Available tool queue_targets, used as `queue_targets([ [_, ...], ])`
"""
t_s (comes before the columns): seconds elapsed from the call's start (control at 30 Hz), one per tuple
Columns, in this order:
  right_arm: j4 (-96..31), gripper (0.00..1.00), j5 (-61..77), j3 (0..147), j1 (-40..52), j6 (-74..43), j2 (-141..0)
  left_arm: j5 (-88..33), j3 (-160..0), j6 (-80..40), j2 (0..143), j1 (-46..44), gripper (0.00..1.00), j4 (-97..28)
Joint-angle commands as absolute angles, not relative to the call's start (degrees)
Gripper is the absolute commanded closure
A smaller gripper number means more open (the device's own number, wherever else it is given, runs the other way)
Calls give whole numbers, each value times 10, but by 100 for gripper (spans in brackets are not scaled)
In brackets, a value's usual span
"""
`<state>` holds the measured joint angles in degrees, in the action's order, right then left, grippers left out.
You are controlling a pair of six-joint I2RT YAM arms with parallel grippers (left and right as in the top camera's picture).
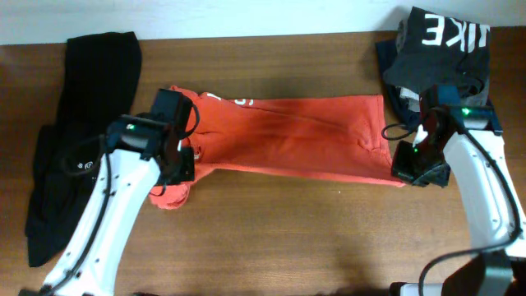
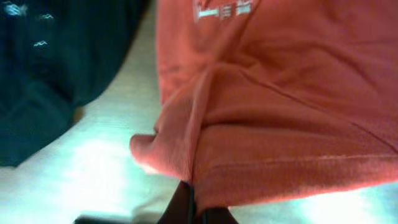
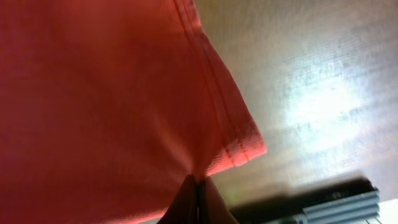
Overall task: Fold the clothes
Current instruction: 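Lift the hem with both grippers and fold it up toward the collar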
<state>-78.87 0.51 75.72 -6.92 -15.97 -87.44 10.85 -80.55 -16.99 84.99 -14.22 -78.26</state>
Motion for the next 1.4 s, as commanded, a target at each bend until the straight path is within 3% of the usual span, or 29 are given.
queue_targets([
  [0.0, -813, 96, 11, 780, -69, -137, -823, 147, -838, -164, 812, -138, 99, -813],
  [0.37, -834, 96, 15, 779, -69, -122, -762, 149, -846, -163, 791, -138, 99, -825],
  [0.77, -669, 96, 29, 779, -68, -120, -870, 211, -844, -131, 830, -138, 100, -629],
  [1.37, -512, 96, 23, 779, -68, -120, -998, 214, -844, -37, 1054, -138, 99, -435],
])
